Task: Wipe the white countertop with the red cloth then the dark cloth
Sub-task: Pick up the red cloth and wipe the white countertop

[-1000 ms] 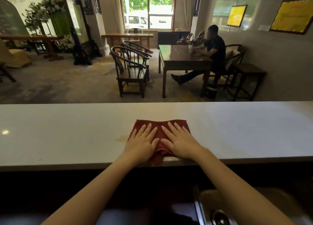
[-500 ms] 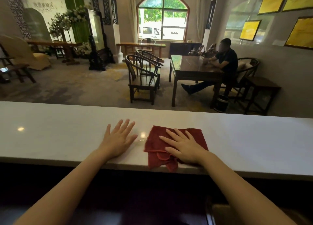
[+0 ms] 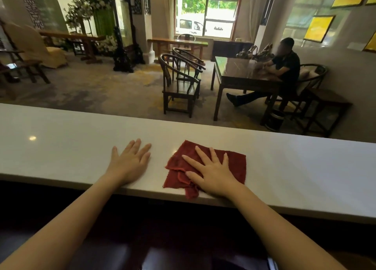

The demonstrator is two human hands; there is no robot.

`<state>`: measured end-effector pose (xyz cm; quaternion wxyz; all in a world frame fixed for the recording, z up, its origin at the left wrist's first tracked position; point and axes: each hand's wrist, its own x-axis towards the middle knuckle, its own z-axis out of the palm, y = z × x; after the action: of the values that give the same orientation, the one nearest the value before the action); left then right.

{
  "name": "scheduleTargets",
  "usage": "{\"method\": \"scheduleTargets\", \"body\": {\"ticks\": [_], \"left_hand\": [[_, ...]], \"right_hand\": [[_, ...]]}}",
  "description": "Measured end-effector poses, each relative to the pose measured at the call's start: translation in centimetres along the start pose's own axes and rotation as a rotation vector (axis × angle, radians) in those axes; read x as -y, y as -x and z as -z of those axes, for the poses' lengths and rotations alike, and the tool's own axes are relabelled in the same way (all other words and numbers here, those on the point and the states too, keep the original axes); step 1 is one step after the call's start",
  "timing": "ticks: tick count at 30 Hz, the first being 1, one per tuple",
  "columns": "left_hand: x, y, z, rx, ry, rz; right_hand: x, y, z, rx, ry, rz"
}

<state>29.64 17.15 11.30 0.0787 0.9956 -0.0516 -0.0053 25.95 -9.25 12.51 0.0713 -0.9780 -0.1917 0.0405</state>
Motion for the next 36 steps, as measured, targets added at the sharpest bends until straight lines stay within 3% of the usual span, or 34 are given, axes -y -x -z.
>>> {"method": "scheduleTargets", "body": {"ticks": [11, 17, 25, 31, 36], "left_hand": [[0.2, 0.0, -0.4, -0.026, 0.016, -0.022], [0.2, 0.2, 0.0, -0.011, 0.021, -0.027], [0.6, 0.2, 0.1, -0.005, 0.017, -0.058], [0.9, -0.3, -0.6, -0.026, -0.002, -0.063], [1.1, -0.6, -1.1, -0.047, -0.007, -0.060]], "right_hand": [[3.4, -7.8, -0.1, -0.073, -0.005, -0.302], [-0.2, -7.4, 1.2, -0.082, -0.016, -0.419], [-8.5, -0.4, 2.7, -0.081, -0.033, -0.565], [-9.1, 3.2, 1.7, -0.052, -0.010, -0.577], [-4.8, 4.1, -0.1, -0.051, -0.009, -0.451]]}}
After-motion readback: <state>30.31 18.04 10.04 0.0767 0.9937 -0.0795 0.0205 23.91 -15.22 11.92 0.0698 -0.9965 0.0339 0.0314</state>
